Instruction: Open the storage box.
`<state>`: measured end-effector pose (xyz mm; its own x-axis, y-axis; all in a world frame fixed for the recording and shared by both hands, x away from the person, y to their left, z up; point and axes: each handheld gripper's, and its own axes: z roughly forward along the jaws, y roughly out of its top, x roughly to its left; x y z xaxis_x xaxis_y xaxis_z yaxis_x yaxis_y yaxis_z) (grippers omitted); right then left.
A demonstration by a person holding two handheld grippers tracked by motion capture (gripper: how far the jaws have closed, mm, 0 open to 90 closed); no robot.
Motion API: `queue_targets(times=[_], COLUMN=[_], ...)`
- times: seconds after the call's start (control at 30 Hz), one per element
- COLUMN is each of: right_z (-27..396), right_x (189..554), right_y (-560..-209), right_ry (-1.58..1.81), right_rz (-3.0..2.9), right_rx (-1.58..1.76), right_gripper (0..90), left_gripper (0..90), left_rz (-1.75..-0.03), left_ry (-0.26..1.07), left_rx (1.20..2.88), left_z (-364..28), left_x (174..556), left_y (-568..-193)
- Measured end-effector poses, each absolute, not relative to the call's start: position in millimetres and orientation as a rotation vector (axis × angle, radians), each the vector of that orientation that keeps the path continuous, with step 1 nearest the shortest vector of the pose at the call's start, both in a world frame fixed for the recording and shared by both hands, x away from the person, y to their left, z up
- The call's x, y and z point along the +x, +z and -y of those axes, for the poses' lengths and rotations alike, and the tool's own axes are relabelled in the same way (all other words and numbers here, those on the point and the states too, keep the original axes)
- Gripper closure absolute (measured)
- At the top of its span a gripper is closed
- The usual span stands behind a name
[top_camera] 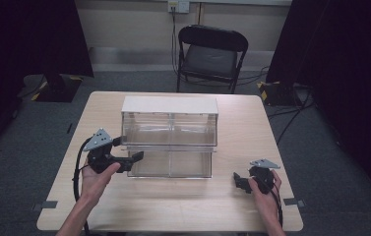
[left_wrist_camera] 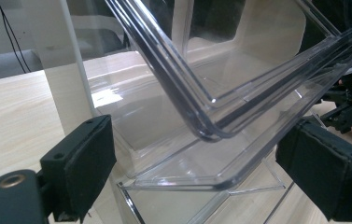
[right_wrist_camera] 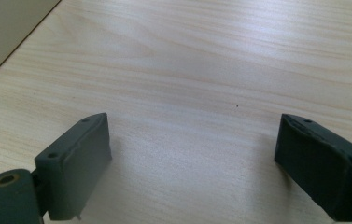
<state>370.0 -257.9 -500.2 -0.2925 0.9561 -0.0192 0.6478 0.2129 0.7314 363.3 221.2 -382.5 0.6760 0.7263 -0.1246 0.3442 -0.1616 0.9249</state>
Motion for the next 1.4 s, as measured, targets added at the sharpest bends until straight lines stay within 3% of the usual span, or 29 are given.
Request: queue_targets(times=[1.4], right_z=[257.9], right_x=[370.0], right_y=[-500.2], right_ry=[0.861], right_rz=[-2.019], right_rx=[1.480], right_gripper=[9.9], left_gripper=[11.6], left_rz=[-0.865], left_ry=[0.419], left_rx=[1.764], left_z=[-221.5], left_x=[363.6], left_y=[-382.5])
